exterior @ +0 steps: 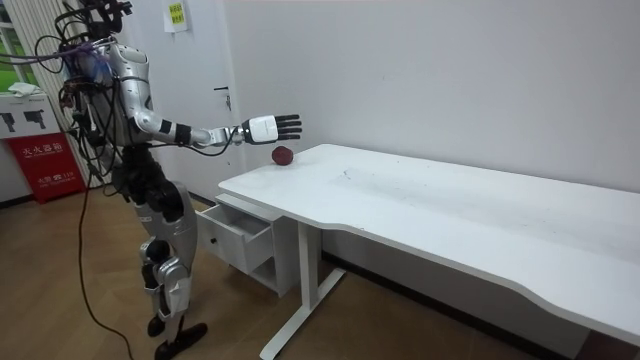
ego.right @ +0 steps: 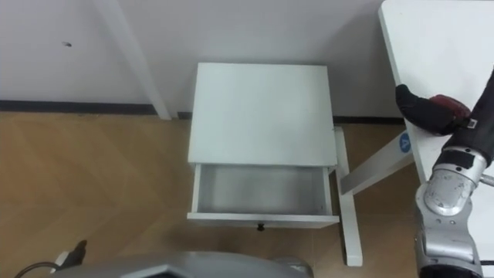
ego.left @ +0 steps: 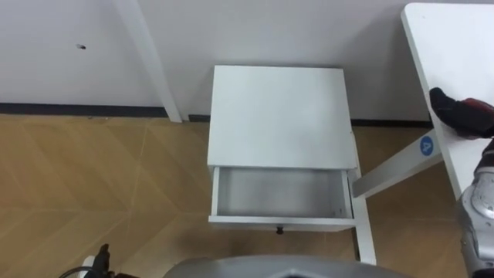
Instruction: Put apple and close drawer
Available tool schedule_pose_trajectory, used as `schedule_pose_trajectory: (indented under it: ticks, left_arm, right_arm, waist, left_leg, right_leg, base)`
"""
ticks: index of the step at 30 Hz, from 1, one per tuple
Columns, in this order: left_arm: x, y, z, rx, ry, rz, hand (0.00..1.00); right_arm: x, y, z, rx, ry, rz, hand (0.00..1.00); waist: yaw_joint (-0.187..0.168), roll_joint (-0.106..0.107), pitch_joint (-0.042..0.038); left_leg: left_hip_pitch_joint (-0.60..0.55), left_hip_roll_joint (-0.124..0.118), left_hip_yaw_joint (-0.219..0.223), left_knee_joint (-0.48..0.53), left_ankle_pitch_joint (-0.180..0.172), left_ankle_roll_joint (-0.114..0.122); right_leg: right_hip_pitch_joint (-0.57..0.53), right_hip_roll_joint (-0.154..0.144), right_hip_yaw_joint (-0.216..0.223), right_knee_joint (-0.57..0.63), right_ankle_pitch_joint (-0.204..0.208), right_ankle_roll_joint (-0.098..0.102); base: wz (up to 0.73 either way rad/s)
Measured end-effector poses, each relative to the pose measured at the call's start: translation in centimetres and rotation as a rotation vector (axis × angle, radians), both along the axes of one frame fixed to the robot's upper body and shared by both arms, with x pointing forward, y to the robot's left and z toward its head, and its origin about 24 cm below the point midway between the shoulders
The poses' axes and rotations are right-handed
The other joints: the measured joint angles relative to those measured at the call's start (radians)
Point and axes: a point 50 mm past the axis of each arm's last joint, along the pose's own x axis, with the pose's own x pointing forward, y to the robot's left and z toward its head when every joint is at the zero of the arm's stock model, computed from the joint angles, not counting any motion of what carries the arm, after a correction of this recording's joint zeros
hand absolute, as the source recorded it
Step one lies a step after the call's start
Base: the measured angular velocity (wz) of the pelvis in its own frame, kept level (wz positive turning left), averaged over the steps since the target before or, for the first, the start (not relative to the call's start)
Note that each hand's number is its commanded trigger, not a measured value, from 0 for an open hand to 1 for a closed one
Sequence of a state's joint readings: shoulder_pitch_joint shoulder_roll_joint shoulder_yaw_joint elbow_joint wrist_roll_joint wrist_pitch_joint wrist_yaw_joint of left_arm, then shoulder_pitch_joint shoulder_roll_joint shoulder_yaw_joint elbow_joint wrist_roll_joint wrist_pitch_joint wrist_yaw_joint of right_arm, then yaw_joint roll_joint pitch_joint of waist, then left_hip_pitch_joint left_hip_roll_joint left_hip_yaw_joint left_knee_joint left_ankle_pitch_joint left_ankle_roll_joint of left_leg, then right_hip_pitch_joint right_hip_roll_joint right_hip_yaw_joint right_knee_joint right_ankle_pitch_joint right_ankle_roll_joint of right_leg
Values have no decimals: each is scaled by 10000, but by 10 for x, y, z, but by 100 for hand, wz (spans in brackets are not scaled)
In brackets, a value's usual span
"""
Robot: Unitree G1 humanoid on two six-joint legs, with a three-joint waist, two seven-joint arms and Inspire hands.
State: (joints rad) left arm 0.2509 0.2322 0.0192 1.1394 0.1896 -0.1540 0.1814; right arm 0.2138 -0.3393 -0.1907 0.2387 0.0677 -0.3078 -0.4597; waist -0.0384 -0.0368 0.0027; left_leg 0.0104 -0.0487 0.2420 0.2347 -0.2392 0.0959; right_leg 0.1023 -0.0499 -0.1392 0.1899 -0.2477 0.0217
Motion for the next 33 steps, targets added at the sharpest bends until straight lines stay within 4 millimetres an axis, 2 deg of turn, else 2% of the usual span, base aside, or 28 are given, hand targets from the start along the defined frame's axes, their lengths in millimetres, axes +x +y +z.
schedule_pose_trajectory:
  ticks: [5, 16, 21, 27, 28, 29, 30, 31, 33]
  left_arm:
    - [-1, 1, 0, -113, 11, 111, 0]
    - [-5, 1, 0, -206, 152, 113, 0]
    - [-5, 1, 0, -344, 174, 102, 0]
    - [-8, 1, -1, -349, 296, 140, 0]
    - [-8, 1, -1, -342, 336, 154, 0]
    - [-9, 1, -1, -331, 410, 180, 0]
    - [-10, 1, -1, -325, 443, 190, 0]
    - [-11, 1, -1, -323, 449, 193, 0]
    - [-12, 1, -1, -316, 485, 200, 0]
  right_arm:
    - [-1, 0, -1, -22, 12, -79, 0]
    - [-9, -1, -16, 232, 659, -279, 0]
    - [-11, -2, -24, 385, 1097, -120, 0]
    - [-15, -4, -31, 582, 1461, -327, 0]
    - [-15, -4, -32, 595, 1513, -349, 7]
    - [-16, -5, -33, 620, 1613, -394, 28]
    - [-17, -5, -35, 657, 1762, -457, 57]
    - [-17, -5, -36, 678, 1815, -482, 77]
    - [-19, -3, -40, 821, 1940, -548, 100]
  waist:
    - [-23, 0, 0]
    - [-94, -6, -10]
    - [-126, 3, -82]
    - [-131, -33, -90]
    - [-133, -39, -88]
    - [-134, -51, -82]
    - [-130, -68, -82]
    - [-129, -76, -80]
    - [-138, -112, -59]
  left_leg:
    - [1, 0, -1, 1, 0, 0]
    - [-16, -1, 0, 2, -1, 0]
    - [-80, 0, -2, 13, 0, 0]
    - [-47, -1, -6, 12, 0, 0]
    - [-42, 1, -7, 12, -1, 0]
    - [-32, 6, -7, 12, -1, 0]
    - [-22, 8, -7, 14, -1, 1]
    - [-21, 8, -7, 15, -1, 1]
    - [-38, 8, -10, 37, -3, 3]
  right_leg:
    - [5, 0, -9, -2, 0, 0]
    - [3, 1, -21, 0, 0, 0]
    - [-75, -2, -25, 35, 0, 1]
    - [-55, -5, -28, 63, 0, 1]
    - [-56, -5, -28, 76, 0, 2]
    - [-66, -5, -30, 121, 0, 2]
    - [-65, -5, -33, 140, 0, 2]
    - [-64, -5, -32, 141, 0, 2]
    - [-65, -5, -37, 145, 0, 2]
  base:
    - [0]
    - [0]
    - [0]
    - [0]
    - [0]
    - [0]
    - [0]
    - [0]
    - [0]
